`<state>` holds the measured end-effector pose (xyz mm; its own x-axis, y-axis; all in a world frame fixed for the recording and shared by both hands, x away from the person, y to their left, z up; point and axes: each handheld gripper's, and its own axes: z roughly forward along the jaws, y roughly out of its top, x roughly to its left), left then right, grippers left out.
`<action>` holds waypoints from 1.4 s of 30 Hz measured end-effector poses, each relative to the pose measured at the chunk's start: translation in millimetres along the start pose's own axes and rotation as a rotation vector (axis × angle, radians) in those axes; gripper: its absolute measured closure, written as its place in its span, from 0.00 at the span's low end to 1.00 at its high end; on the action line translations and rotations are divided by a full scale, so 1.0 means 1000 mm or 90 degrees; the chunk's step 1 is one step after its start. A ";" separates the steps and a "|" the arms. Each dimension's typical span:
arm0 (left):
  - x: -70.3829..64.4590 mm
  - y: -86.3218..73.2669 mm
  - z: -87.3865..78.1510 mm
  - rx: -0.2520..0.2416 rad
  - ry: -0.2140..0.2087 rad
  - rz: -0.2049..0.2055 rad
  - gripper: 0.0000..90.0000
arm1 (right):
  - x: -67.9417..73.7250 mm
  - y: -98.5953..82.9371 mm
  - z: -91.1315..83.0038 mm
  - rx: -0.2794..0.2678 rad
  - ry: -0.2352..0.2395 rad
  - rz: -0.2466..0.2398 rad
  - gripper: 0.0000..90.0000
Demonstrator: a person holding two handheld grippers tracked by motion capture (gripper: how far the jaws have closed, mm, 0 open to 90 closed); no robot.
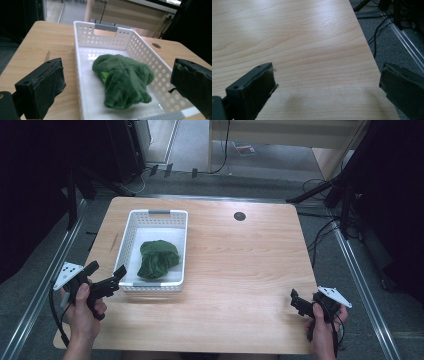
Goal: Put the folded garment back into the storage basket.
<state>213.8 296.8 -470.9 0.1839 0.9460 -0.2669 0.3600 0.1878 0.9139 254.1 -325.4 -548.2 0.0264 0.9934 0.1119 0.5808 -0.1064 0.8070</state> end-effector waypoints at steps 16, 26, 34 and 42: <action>0.038 -0.047 -0.026 -0.022 0.028 -0.013 0.00 | 0.000 0.000 0.000 -0.002 -0.004 -0.001 0.00; 0.065 -0.066 -0.034 -0.014 0.073 -0.013 0.00 | 0.000 0.000 0.000 0.000 -0.001 -0.001 0.00; 0.076 -0.076 -0.031 0.006 0.103 -0.013 0.00 | 0.000 0.000 0.000 0.000 0.001 0.001 0.00; 0.074 -0.077 -0.027 0.018 0.103 0.004 0.00 | 0.000 0.000 0.000 0.002 0.002 -0.001 0.00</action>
<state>174.5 359.1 -552.9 0.0375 0.9779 -0.2056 0.3852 0.1757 0.9060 254.7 -325.5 -548.0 0.0230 0.9935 0.1115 0.5831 -0.1039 0.8057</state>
